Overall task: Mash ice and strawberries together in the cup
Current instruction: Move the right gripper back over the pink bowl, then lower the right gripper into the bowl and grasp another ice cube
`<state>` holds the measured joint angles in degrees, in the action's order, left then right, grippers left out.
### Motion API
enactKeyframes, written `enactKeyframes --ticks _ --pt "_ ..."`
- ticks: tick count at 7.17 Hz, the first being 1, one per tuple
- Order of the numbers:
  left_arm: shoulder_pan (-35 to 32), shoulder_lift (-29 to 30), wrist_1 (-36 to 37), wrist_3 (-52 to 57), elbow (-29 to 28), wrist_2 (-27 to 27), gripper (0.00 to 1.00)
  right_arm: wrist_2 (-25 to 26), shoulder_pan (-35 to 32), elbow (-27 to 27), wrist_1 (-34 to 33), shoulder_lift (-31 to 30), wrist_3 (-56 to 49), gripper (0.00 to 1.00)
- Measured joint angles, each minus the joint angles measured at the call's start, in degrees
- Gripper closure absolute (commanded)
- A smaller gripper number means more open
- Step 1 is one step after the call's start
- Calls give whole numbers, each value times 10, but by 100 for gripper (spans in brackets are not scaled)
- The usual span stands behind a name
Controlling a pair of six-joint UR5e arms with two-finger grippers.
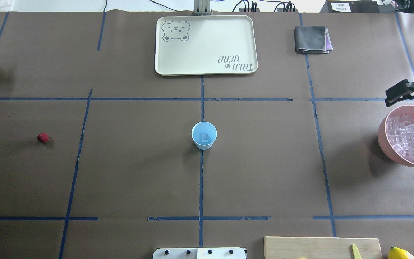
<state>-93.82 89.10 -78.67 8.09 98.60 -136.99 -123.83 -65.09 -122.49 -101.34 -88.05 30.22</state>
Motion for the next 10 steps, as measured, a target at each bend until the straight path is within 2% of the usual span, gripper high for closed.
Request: enactKeyframes --ticks 1,2,4,5,7,10 --pt "0 -1 0 0 1 0 0 -7 -12 5 8 -23 -22 0" --pt "0 -2 0 0 1 0 0 -10 -16 19 45 -49 -29 1" --pt "0 -2 0 0 1 0 0 -12 -18 71 161 -96 -22 1" --pt "0 -2 0 0 1 0 0 -12 -18 99 193 -102 -14 1" --pt "0 -2 0 0 1 0 0 -13 -16 146 210 -99 -6 1" --pt "0 -1 -1 -10 1 -1 0 -13 -4 175 212 -98 -7 2"
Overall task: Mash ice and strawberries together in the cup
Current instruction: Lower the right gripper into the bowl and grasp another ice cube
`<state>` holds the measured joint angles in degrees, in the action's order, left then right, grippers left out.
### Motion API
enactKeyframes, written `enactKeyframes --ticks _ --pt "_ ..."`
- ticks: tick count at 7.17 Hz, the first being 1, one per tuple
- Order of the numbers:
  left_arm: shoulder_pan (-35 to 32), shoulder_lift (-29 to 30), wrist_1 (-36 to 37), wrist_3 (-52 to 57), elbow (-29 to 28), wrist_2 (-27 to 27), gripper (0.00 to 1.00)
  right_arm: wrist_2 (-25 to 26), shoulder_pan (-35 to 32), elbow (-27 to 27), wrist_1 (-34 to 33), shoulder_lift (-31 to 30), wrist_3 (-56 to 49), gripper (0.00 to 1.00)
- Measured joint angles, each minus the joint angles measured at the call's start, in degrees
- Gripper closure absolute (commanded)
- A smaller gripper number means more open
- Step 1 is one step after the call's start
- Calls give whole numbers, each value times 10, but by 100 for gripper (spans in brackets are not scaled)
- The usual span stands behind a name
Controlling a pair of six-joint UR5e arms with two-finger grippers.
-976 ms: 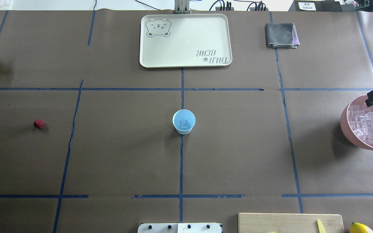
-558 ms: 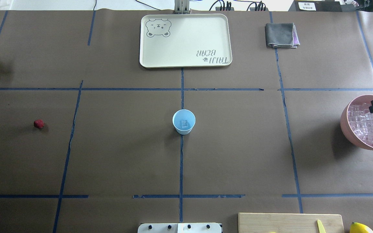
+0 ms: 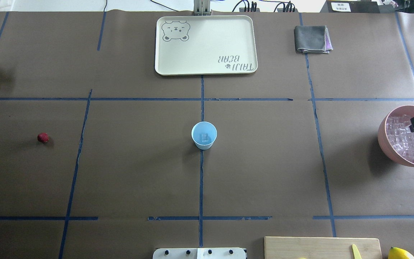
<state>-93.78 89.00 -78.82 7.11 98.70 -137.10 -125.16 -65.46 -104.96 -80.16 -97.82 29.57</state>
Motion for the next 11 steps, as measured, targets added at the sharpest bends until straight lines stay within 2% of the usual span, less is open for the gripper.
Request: enactKeyframes --ticks 2,6,11 --pt "0 0 0 -1 0 0 0 0 10 9 0 0 -4 5" --pt "0 0 0 -2 0 1 0 2 18 24 1 1 -6 32" --pt "0 2 -1 -2 0 1 0 6 18 37 2 2 -24 33"
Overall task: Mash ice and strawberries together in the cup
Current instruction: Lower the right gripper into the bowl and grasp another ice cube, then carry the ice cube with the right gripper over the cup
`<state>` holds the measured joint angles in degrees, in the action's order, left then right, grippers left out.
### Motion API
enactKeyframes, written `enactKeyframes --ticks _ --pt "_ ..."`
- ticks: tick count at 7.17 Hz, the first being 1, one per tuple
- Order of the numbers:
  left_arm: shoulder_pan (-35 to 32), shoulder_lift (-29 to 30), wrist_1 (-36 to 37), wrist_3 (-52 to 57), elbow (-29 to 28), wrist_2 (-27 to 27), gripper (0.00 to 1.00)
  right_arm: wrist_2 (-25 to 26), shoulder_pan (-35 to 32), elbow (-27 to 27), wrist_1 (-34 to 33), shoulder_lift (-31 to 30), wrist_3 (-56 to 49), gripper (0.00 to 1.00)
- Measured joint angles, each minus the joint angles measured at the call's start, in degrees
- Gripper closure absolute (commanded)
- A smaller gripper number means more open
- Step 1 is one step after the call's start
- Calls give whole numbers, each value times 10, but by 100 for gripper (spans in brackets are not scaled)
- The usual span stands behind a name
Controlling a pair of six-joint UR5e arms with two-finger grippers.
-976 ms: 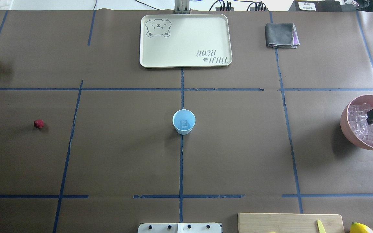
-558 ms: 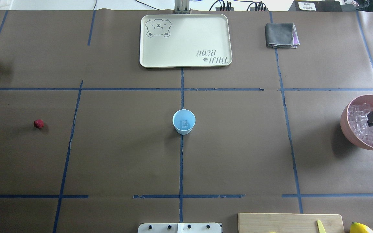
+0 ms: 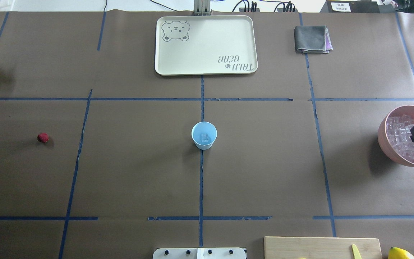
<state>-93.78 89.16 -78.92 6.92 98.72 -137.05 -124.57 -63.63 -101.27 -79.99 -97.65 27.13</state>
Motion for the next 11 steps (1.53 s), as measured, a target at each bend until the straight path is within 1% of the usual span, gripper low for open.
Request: enactKeyframes --ticks 1,2,3,6,7,9,10,11 --pt "0 0 0 0 1 0 0 0 0 2 0 0 -2 47" --pt "0 0 0 0 2 0 0 0 0 2 0 1 -2 85" --pt "0 0 0 0 2 0 0 0 0 2 0 1 -3 100" --pt "0 0 1 -1 2 0 0 3 -3 -6 -1 -2 -3 100" --pt "0 0 1 -1 2 0 0 3 -8 -25 -3 -10 -3 100" --pt "0 0 1 0 2 0 0 -1 -19 -94 -22 -47 -3 100" --pt "0 -1 1 0 2 0 0 -1 -23 -133 -61 -49 -3 100" --pt "0 -1 0 0 2 0 0 0 -25 -161 -101 -32 -2 100"
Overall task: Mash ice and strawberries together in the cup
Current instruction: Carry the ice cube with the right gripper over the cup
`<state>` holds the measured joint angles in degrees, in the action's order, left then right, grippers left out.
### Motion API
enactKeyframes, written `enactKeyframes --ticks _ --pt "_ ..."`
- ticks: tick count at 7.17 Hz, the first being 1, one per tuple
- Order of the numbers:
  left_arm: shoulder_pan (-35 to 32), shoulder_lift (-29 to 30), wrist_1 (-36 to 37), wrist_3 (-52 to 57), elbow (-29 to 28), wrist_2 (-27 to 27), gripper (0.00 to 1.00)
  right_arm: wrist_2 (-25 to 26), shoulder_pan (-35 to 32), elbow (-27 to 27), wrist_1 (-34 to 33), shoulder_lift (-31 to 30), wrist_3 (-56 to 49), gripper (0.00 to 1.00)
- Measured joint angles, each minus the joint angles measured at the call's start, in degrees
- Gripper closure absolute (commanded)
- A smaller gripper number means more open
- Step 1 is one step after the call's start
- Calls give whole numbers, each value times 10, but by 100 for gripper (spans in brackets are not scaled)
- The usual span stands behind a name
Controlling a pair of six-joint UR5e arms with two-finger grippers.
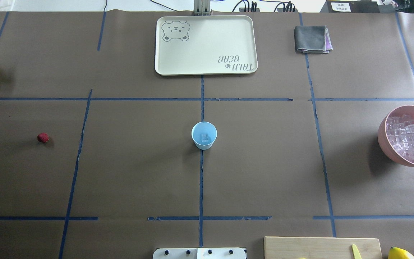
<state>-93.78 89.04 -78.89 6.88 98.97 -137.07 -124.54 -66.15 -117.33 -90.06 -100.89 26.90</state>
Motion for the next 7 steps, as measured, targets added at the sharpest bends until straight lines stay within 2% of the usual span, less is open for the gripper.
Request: enactKeyframes --ticks 2,5,7 --pt "0 1 0 0 0 0 0 -4 20 -11 -37 84 24 100" --pt "0 2 0 0 2 0 0 -5 114 19 -159 317 165 100" --pt "0 4 0 0 5 2 0 19 204 59 -192 451 316 100"
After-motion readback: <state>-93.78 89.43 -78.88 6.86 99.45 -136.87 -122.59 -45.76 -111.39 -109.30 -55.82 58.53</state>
